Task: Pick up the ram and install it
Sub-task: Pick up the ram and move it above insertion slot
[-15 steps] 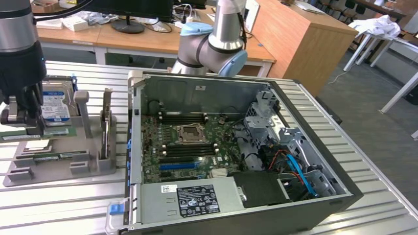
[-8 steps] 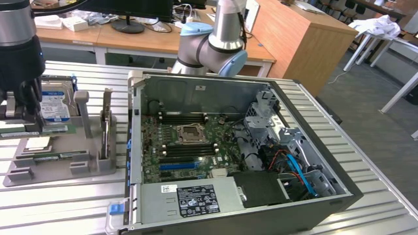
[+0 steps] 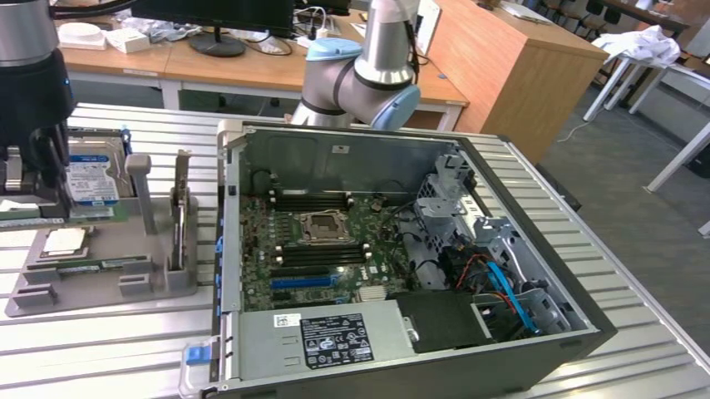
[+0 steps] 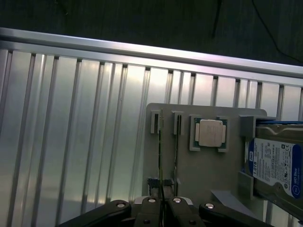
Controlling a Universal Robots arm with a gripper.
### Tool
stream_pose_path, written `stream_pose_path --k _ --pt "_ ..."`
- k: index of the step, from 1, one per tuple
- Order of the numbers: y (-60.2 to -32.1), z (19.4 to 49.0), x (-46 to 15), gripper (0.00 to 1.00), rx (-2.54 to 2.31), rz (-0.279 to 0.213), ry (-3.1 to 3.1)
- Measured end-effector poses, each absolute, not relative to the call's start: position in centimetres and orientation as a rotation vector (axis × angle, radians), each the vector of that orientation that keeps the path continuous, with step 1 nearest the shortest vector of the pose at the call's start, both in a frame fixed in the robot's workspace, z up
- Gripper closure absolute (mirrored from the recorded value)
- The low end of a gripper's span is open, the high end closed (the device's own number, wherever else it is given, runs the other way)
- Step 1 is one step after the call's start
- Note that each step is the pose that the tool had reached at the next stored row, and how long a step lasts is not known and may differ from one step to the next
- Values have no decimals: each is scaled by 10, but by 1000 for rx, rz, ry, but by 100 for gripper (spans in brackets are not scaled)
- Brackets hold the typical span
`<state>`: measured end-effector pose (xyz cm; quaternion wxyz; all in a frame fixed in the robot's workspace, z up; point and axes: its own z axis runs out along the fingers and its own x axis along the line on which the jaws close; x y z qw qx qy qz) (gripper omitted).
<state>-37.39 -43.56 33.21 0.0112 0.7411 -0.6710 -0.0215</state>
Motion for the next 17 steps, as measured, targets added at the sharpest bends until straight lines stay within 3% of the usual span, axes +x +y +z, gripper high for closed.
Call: stream_pose_path --k 17 --pt "-436 351 -374 88 2312 -67 -2093"
